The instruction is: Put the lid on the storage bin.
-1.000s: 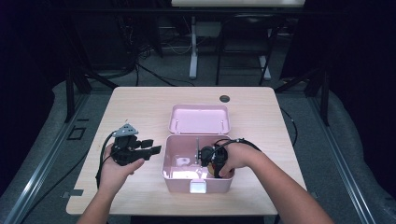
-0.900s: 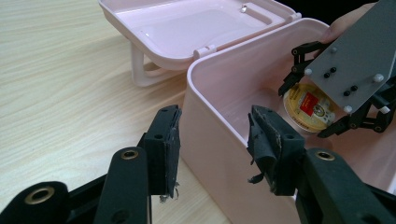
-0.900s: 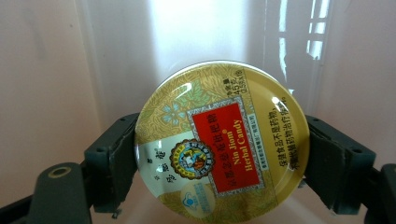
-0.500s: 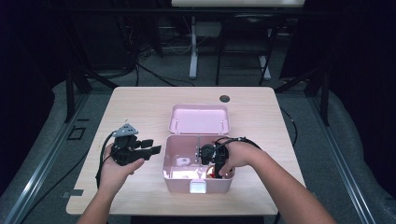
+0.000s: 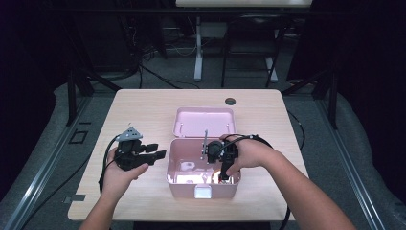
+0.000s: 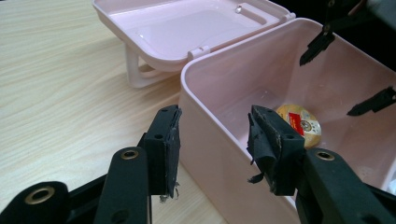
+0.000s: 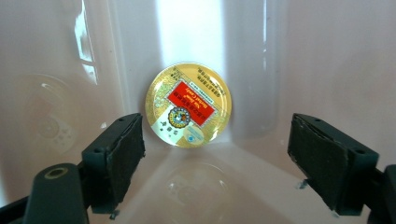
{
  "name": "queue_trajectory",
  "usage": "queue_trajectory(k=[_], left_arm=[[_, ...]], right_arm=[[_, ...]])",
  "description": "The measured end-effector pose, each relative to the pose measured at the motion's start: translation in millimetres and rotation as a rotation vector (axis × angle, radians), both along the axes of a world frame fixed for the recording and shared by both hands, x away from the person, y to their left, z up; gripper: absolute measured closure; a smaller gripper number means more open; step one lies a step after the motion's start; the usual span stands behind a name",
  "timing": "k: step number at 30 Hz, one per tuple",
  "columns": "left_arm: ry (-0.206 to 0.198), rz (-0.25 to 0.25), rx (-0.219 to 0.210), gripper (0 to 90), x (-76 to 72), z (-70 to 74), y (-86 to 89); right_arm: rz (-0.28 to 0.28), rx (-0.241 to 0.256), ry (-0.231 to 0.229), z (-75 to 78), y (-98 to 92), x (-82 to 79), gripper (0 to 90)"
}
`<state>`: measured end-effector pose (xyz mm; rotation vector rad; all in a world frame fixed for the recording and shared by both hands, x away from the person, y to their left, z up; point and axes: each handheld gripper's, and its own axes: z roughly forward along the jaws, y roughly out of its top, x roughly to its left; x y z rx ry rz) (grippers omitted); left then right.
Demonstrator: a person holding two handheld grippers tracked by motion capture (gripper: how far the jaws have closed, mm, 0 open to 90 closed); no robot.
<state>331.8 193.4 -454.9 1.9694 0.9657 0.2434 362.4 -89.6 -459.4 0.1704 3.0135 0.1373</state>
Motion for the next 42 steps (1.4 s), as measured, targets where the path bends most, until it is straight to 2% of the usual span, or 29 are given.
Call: queue_trajectory(k=[3,5,7,11,15,19,21,25,26,29,31,34,39,42], left_arm=[[-0.001,-0.003,-0.008,53.5,-0.8,-0.4,-2.0],[0.001,-0.01,-0.009,53.8,-0.9,0.4,-2.2],[0.007,-0.021,-0.01,54.0,-0.8,1.0,-1.8],[0.003,-0.027,-0.011,54.4,-0.7,0.9,-2.0],[-0.025,-0.027,-0.001,54.4,-1.2,1.8,-2.7],[-0.057,-0.029,0.003,54.4,-2.3,2.7,-3.8],[-0.056,-0.033,-0.001,54.4,-2.4,2.4,-4.4],[-0.108,-0.026,0.045,51.9,-2.9,2.1,-5.4],[-0.082,-0.015,0.048,50.8,-2.7,2.1,-5.2],[-0.032,0.002,0.019,45.5,-0.7,0.0,-3.4],[-0.022,-0.005,0.002,44.9,-0.2,-1.5,-4.0],[-0.023,-0.021,-0.004,44.8,-0.3,-2.4,-6.1],[-0.028,-0.039,0.01,44.9,0.1,-5.2,-9.4],[-0.026,-0.048,0.016,45.5,0.4,-6.1,-9.7]], right_arm=[[-0.026,0.034,-0.022,10.6,-1.2,-2.0,23.1],[-0.082,0.058,-0.018,18.0,-3.7,-1.4,24.7],[-0.108,0.107,-0.017,23.9,-8.5,-0.8,25.4],[-0.171,0.157,-0.044,30.4,-19.3,0.0,24.3],[-0.237,0.204,-0.069,33.8,-31.3,-1.5,22.1],[-0.299,0.286,-0.073,34.9,-42.6,-5.1,17.9],[-0.326,0.331,-0.075,34.2,-47.6,-7.4,14.4],[-0.355,0.399,-0.057,33.9,-55.0,-13.9,11.2],[-0.356,0.413,-0.055,33.8,-56.8,-15.5,10.4],[-0.355,0.433,-0.085,32.1,-61.1,-19.4,9.7],[-0.377,0.471,-0.092,31.1,-65.3,-20.4,10.5],[-0.416,0.524,-0.113,28.2,-72.3,-20.1,13.7],[-0.449,0.568,-0.14,21.8,-82.0,-17.9,18.6],[-0.465,0.603,-0.173,19.4,-85.8,-16.7,23.2]])
